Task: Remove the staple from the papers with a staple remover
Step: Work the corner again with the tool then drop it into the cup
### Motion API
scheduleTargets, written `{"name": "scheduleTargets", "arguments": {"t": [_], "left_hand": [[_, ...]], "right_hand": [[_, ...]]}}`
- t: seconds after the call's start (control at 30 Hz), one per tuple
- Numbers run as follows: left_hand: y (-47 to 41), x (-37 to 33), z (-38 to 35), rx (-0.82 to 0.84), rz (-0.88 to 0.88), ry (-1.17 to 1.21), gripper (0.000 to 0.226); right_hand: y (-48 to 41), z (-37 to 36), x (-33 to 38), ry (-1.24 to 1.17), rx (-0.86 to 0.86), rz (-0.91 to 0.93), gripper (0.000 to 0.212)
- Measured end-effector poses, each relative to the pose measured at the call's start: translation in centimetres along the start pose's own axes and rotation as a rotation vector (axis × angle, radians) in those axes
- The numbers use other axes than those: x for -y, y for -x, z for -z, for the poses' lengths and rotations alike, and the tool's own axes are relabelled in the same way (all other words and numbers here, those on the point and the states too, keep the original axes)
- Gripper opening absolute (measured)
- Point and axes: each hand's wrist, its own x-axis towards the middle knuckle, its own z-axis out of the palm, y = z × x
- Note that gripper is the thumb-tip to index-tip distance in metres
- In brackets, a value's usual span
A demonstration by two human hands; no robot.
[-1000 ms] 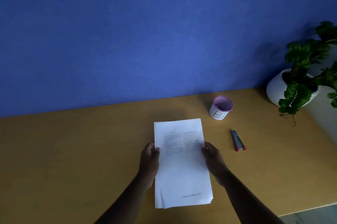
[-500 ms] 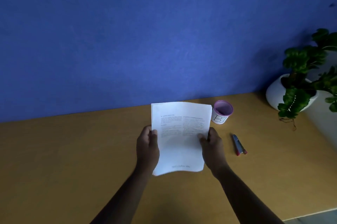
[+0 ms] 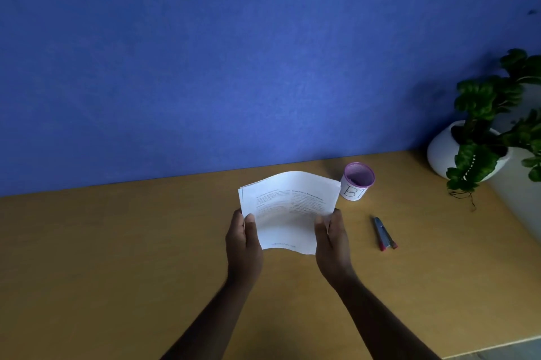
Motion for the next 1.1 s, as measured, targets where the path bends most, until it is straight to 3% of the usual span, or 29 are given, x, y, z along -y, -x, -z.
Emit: {"name": "scheduleTargets", "arguments": {"t": [0.13,0.37,0.6,0.73,0.87,1.1], "left_hand": [[-0.2,0.4,-0.4,0.000,-0.017,0.012,0.027],[-0.8,0.3,-0.9,-0.035,-0.040,-0.043,0.037],[-1.2,0.5,-1.1,-0.028,-0.011,0.039,0.020],[-2.5,-1.0,-1.3,-0.114,-0.046,0.046,0.023],[-3.4,-2.4,-1.5,-0.186,-0.068,-0.016,0.037],[-3.0,-2.1,-1.5,-0.178,-0.079,0.008,0.027]], "right_hand": [[-0.1,0.1,-0.1,-0.001,-0.012,-0.018,0.003],[-0.3,0.2,-0.1,-0.008,-0.043,-0.032,0.026],[-0.9,0.2,-0.1,0.055,-0.050,-0.018,0.009],[-1.2,0.4,-0.5,0.106,-0.044,-0.007,0.017],[-1.3,0.2,-0.3,0.092,-0.043,-0.025,0.013],[-1.3,0.0,0.2,0.044,-0.052,-0.003,0.009]]}}
